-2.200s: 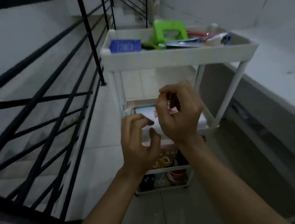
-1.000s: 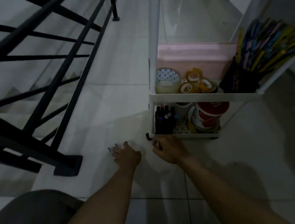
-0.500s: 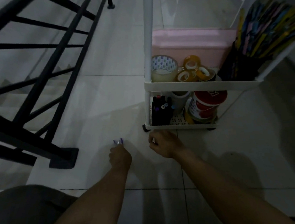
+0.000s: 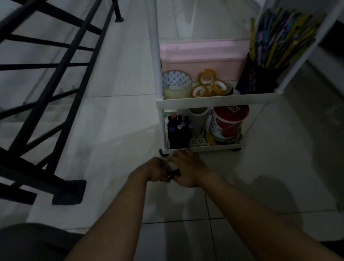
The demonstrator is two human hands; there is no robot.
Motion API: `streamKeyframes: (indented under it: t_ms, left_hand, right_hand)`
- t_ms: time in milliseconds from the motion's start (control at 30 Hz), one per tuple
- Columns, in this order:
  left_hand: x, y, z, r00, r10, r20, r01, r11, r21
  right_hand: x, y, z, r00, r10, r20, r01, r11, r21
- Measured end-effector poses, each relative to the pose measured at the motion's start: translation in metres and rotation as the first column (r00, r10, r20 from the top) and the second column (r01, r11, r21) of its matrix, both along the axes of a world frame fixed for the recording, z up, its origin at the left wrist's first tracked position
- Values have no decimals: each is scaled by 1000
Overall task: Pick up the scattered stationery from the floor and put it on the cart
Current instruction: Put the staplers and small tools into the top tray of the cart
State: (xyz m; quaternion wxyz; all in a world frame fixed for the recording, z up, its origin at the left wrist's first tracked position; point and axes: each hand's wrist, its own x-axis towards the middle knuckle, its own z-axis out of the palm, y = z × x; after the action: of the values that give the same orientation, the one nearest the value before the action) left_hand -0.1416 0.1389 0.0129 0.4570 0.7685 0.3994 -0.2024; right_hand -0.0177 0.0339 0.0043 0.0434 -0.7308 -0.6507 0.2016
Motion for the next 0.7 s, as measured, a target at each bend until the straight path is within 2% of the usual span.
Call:
streamKeyframes:
  t_ms: [67, 200, 267, 367, 533, 600, 700]
  left_hand:
    - [5, 3, 15, 994, 53, 92, -53, 999, -3]
    - [15, 7, 51, 956, 131, 264, -122, 991, -49]
    - [21, 7, 68, 934, 146, 327, -130, 989, -69]
    - [33, 3, 91, 913, 100, 395, -110, 994, 4]
    - [54, -5, 131, 828, 107, 551, -186, 978, 89]
    - [62, -10, 148, 766, 120, 631, -224, 970, 89]
    - [74, -19, 171, 659, 90, 747, -257, 960, 111]
  right_hand:
    - [1, -1, 5, 1000, -20, -25, 20, 1000, -6]
    - [8, -5, 21, 973, -139, -184, 156, 984, 81]
    - [12, -9, 29, 953, -179, -243, 222, 962, 159]
    - [16, -16, 42, 927, -213, -308, 310, 897, 314]
    - [37, -31, 62, 887, -306, -347, 450, 747, 490]
    - [43, -36, 70, 848, -323, -420, 522, 645, 558]
    - [50, -36, 86, 808, -352, -473, 589, 443, 676]
